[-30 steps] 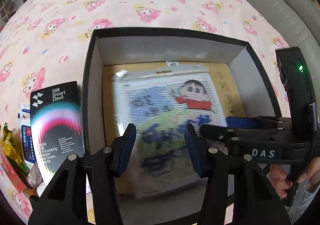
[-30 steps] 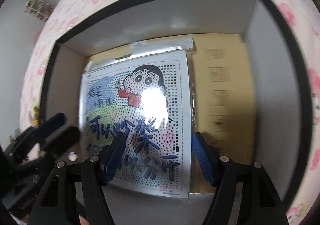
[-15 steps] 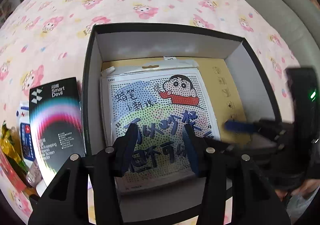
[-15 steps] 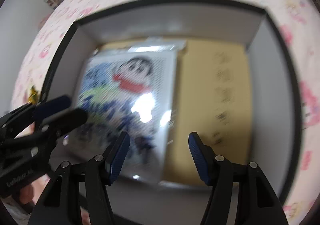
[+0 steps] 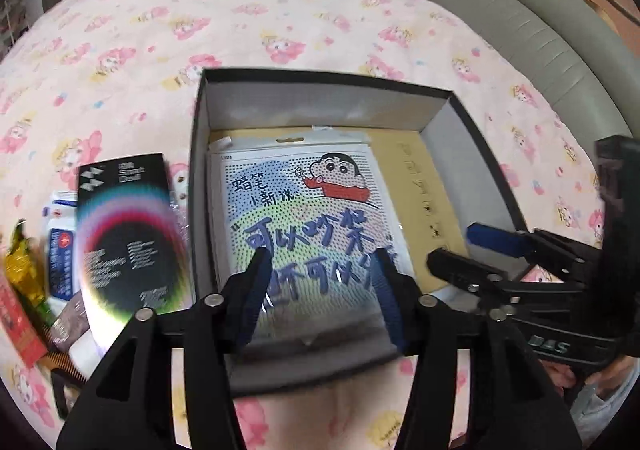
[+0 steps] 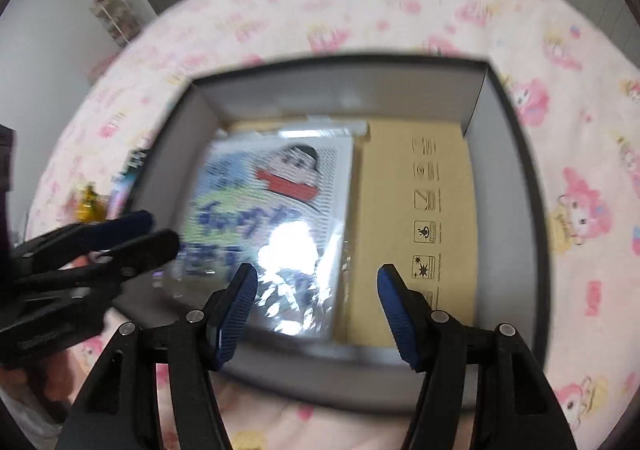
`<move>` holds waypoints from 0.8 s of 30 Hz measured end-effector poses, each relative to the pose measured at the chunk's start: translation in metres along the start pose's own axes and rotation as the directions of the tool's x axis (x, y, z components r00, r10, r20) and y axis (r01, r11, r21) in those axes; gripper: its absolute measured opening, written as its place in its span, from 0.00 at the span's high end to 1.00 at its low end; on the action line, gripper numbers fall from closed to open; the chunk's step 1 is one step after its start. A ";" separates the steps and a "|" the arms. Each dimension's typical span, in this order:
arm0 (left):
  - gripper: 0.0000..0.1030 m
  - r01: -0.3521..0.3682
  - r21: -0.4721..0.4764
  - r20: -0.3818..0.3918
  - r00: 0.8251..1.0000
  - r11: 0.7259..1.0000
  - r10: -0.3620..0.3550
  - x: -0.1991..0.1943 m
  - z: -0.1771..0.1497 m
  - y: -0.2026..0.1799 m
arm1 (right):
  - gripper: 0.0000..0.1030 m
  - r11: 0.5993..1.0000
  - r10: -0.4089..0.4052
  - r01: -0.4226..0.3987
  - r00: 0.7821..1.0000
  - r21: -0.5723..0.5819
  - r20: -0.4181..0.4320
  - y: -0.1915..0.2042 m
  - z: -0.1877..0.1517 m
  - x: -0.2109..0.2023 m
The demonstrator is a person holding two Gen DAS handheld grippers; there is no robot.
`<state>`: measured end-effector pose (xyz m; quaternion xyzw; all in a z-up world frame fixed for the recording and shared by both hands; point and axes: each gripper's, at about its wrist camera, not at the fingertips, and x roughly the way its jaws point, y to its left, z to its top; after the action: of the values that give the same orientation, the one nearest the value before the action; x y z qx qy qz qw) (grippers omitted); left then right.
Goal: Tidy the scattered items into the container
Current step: 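Withdraw the right tool from the box toward the scattered items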
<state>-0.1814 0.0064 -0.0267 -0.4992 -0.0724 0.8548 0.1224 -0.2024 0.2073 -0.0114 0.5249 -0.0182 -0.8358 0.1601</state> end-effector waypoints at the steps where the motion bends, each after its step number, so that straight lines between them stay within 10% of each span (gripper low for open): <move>1: 0.47 -0.005 0.010 0.017 1.000 1.000 0.005 -0.009 -0.003 -0.004 | 0.42 1.000 -0.001 0.001 1.000 -0.006 0.031 0.006 -0.005 -0.009; 9: 0.45 -0.020 0.040 0.118 0.993 0.999 0.015 -0.076 -0.035 -0.017 | 0.42 0.999 0.031 -0.028 0.983 -0.023 0.183 0.047 -0.045 -0.046; 24: 0.45 -0.121 -0.070 0.147 0.981 0.990 0.130 -0.138 -0.104 0.041 | 0.42 0.984 0.142 -0.121 0.976 -0.134 0.166 0.138 -0.088 -0.062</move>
<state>-0.0315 -0.0712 0.0274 -0.4402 -0.0757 0.8935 0.0474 -0.0653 0.1066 0.0306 0.4363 -0.0154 -0.8657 0.2449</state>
